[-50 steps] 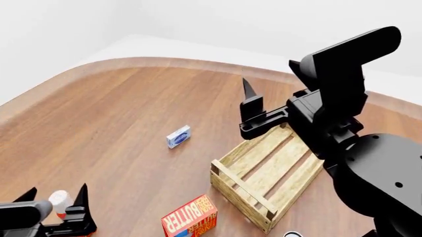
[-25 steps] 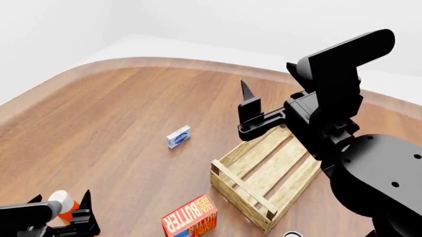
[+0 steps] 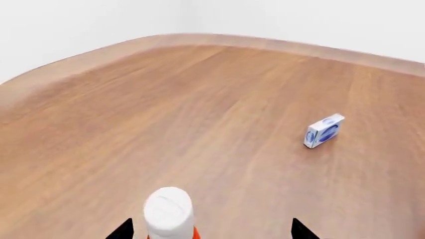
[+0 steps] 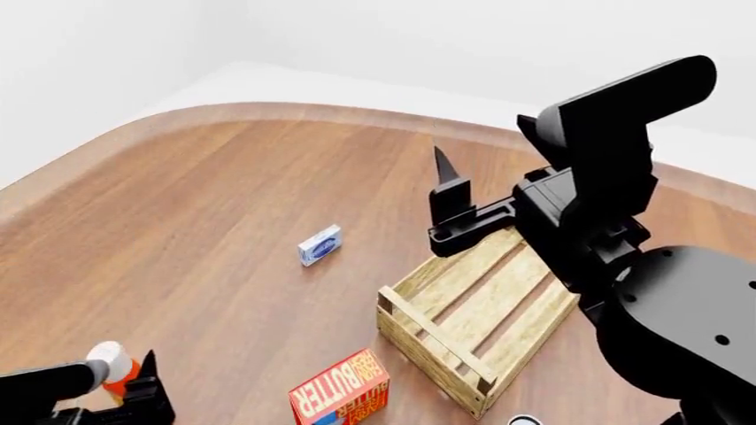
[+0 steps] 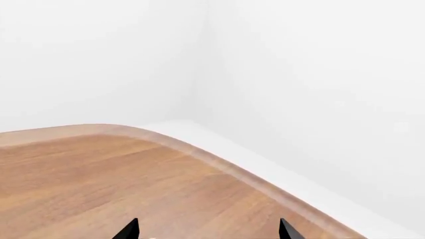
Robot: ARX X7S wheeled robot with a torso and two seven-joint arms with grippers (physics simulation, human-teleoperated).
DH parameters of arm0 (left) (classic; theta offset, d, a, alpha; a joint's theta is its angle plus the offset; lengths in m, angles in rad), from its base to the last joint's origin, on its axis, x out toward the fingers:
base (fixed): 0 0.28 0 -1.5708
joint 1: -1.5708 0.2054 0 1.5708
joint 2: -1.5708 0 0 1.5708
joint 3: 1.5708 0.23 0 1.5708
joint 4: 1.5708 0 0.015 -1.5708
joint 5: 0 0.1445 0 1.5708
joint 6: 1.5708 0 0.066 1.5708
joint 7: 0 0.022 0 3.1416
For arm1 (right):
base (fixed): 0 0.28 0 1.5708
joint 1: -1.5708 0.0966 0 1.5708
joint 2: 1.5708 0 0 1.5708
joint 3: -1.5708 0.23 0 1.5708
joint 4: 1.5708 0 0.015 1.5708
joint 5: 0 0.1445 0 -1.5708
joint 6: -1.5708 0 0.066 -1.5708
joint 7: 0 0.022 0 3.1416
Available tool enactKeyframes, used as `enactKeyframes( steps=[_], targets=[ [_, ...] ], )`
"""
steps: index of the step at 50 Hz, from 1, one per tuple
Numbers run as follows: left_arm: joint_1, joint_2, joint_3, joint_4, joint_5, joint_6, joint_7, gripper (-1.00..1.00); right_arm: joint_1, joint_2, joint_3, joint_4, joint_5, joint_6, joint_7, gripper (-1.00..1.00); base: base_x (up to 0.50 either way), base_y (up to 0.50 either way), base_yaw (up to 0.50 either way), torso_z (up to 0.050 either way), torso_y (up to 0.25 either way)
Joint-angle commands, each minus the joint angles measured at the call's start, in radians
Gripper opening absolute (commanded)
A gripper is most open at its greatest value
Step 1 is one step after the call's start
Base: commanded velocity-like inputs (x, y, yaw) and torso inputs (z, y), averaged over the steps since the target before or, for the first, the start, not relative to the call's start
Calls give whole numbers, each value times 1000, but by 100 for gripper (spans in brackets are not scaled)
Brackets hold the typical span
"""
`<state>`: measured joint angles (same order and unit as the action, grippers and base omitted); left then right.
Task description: Pick up the ketchup, and put it in the wooden tray.
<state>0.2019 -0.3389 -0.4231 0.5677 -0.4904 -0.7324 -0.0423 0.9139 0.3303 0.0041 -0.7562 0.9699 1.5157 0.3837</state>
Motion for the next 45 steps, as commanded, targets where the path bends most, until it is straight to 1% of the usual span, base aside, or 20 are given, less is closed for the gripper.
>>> enactKeyframes(
  steps=[1,13,45],
  targets=[
    [-10,6,-8,-24,2,-10,-25,100,-1,10,-3,6,28,-10,27,100,0,0,0,0,0],
    [-46,5,4,-58,14,-16,-49,100,0,20,-29,23,28,-42,37,100,0,0,0,0,0],
    [-139,2,51,-216,42,-42,-92,100,-8,40,-14,20,99,-44,103,100,0,0,0,0,0]
  ],
)
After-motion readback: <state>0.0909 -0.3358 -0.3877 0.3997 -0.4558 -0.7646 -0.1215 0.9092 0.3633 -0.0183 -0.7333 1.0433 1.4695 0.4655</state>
